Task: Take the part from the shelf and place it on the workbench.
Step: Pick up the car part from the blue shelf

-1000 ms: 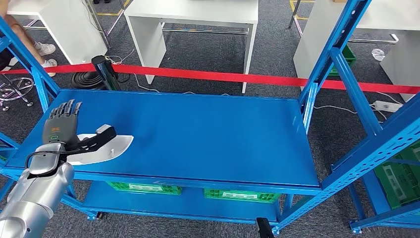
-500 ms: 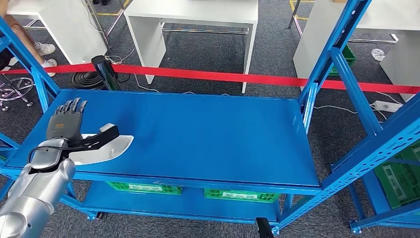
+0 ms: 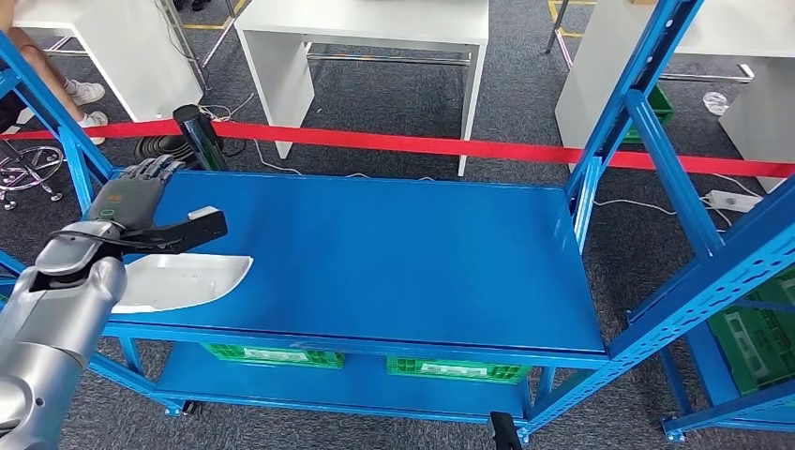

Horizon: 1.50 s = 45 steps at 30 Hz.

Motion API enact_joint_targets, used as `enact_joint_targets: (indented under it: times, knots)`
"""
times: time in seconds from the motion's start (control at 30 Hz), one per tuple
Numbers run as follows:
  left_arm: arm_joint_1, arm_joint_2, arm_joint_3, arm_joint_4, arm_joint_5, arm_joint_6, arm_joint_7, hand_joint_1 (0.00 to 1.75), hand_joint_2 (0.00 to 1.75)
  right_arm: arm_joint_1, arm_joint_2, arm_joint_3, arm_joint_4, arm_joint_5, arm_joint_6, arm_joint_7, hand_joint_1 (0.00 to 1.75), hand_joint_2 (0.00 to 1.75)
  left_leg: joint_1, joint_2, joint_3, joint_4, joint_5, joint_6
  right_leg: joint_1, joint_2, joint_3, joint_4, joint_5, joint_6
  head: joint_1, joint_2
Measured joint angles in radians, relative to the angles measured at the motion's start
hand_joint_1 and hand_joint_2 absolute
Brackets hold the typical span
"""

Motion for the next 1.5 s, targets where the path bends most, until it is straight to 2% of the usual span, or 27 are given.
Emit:
enact_joint_targets:
  times: [0.1,0.23,0.43,0.5,0.63,0.73,0.87,1.0,1.1,1.2,1.3,1.5]
  knots:
    - [-0.014,0.029,-0.037,-0.061,0.066,-0.104,-0.065,0.00,1.75,0.000,0.000,-0.015,0.000,-0.001,-0.003,-0.001,0.00,1.75,0.000,0.000,0.000,0.000,0.000,0.000,0.000,0.001,0.000,0.000,0.000,0.000,0.000,0.000]
    - [-0.025,0.118,-0.114,-0.198,0.226,-0.268,-0.114,0.00,1.75,0.004,0.000,-0.034,0.000,0.000,-0.010,-0.001,0.00,1.75,0.000,0.003,0.000,0.000,0.000,0.000,0.001,0.004,-0.001,0.000,0.000,-0.001,0.000,0.000]
    - [-0.036,0.232,-0.216,-0.345,0.374,-0.362,-0.108,0.00,1.75,0.005,0.000,-0.055,0.000,0.002,-0.011,-0.005,0.00,1.75,0.001,0.002,0.000,-0.001,0.000,-0.001,0.001,0.003,0.000,0.001,0.000,-0.001,0.000,0.000]
    - [-0.036,0.293,-0.263,-0.409,0.472,-0.434,-0.103,0.00,1.75,0.005,0.000,-0.062,0.000,0.005,-0.010,-0.009,0.00,1.75,0.001,0.004,0.000,-0.001,0.000,-0.001,0.001,0.005,-0.001,0.001,0.000,-0.001,0.000,0.000]
    - [-0.036,0.461,-0.368,-0.562,0.665,-0.558,-0.071,0.00,1.75,0.011,0.000,-0.078,0.000,0.012,-0.007,-0.013,0.00,1.75,0.001,0.011,0.002,-0.001,-0.002,-0.003,0.001,0.013,-0.002,0.001,0.001,-0.003,0.000,0.000]
    - [-0.036,0.554,-0.429,-0.640,0.717,-0.575,-0.056,0.00,1.75,0.012,0.000,-0.085,0.000,0.016,-0.004,-0.013,0.00,1.75,0.001,0.008,0.002,-0.001,-0.002,-0.003,0.001,0.010,-0.001,0.001,-0.001,-0.004,0.000,0.000]
    - [-0.028,0.646,-0.482,-0.706,0.769,-0.586,-0.030,0.00,1.75,0.009,0.000,-0.088,0.000,0.023,-0.002,-0.015,0.00,1.75,0.001,0.007,0.002,-0.001,-0.003,-0.003,0.001,0.008,0.000,0.001,-0.001,-0.004,0.000,0.000]
    - [0.016,0.742,-0.517,-0.766,0.830,-0.564,-0.011,0.00,1.75,0.011,0.000,-0.090,0.000,0.031,0.000,-0.016,0.00,1.75,0.001,0.009,0.003,-0.001,-0.003,-0.004,0.001,0.011,-0.001,0.001,-0.001,-0.005,0.000,0.000]
    - [0.036,0.762,-0.555,-0.764,0.830,-0.538,-0.013,0.00,1.75,0.009,0.000,-0.091,0.000,0.038,-0.001,-0.016,0.00,1.75,0.001,0.005,0.003,-0.001,-0.003,-0.004,0.001,0.006,0.000,0.000,-0.003,-0.005,0.000,0.000]
    - [0.047,0.742,-0.606,-0.714,0.796,-0.470,-0.029,0.00,1.75,0.003,0.000,-0.093,0.000,0.041,-0.004,-0.014,0.00,1.75,0.000,0.003,0.003,-0.001,-0.003,-0.004,0.001,0.004,0.001,0.000,-0.003,-0.005,0.000,0.000]
    - [0.074,0.691,-0.648,-0.639,0.743,-0.340,-0.045,0.00,1.75,0.000,0.000,-0.100,0.000,0.045,-0.010,-0.013,0.00,1.75,0.000,0.003,0.004,-0.001,-0.003,-0.004,0.001,0.004,0.002,0.000,-0.003,-0.005,0.000,0.000]
    - [0.175,0.560,-0.683,-0.525,0.632,-0.074,-0.034,0.00,1.75,-0.001,0.002,-0.109,0.000,0.055,-0.009,-0.018,0.00,1.75,0.000,0.003,0.004,0.000,-0.004,-0.003,0.000,0.004,0.002,0.000,-0.002,-0.004,0.000,0.000]
